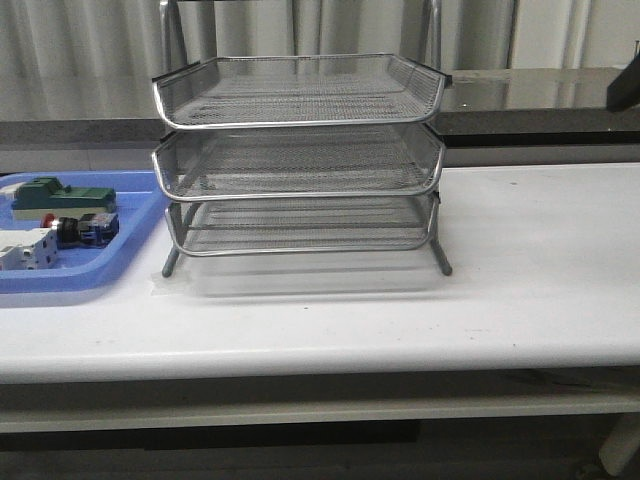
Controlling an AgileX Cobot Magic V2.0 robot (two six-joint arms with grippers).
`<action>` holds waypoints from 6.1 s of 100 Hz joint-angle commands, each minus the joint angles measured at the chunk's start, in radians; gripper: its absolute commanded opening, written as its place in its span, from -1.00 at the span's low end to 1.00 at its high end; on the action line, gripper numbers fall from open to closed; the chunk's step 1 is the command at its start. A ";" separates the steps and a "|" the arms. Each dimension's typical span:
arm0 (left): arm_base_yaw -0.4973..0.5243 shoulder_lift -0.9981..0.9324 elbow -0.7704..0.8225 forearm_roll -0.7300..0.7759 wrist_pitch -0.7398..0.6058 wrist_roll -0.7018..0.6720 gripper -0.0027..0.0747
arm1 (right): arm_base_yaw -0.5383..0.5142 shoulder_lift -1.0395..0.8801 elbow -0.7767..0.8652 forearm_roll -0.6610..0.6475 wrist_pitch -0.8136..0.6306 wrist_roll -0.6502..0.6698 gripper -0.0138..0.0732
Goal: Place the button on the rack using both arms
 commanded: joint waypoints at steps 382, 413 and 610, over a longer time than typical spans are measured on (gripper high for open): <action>0.002 -0.035 0.047 -0.005 -0.073 -0.008 -0.92 | 0.010 0.496 0.170 1.268 0.273 -1.289 -0.17; 0.002 -0.035 0.047 -0.005 -0.073 -0.008 -0.92 | 0.009 0.388 0.171 1.213 0.264 -1.286 0.15; 0.002 -0.035 0.047 -0.005 -0.073 -0.008 -0.92 | 0.007 -0.480 -0.009 -0.719 0.260 0.147 -0.84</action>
